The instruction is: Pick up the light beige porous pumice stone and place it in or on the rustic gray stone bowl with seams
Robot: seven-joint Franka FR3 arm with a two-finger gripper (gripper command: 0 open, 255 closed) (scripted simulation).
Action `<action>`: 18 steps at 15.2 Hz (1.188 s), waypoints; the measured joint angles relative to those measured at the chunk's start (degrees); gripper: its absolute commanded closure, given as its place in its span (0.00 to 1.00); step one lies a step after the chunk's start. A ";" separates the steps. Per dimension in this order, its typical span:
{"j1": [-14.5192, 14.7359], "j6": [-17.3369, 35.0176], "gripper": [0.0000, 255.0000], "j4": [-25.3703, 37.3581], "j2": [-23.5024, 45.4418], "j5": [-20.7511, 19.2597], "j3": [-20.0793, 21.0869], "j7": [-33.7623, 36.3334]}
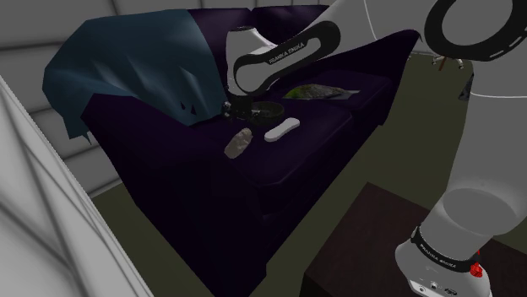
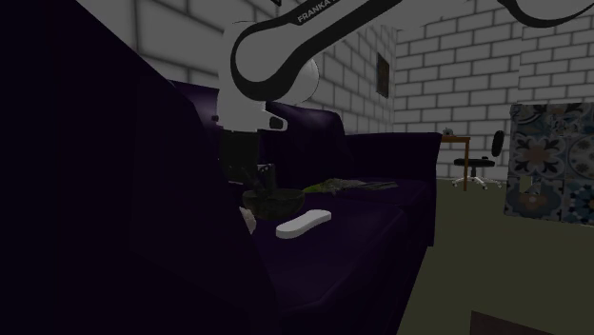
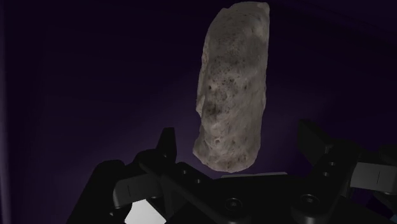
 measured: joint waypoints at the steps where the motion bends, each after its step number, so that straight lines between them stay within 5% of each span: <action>1: 0.00 0.01 0.00 0.00 0.01 -0.01 0.00 0.00; 2: 0.00 0.01 1.00 0.00 0.01 -0.01 0.00 0.00; 18: -0.14 -3.43 1.00 2.18 -1.36 0.88 0.30 -0.70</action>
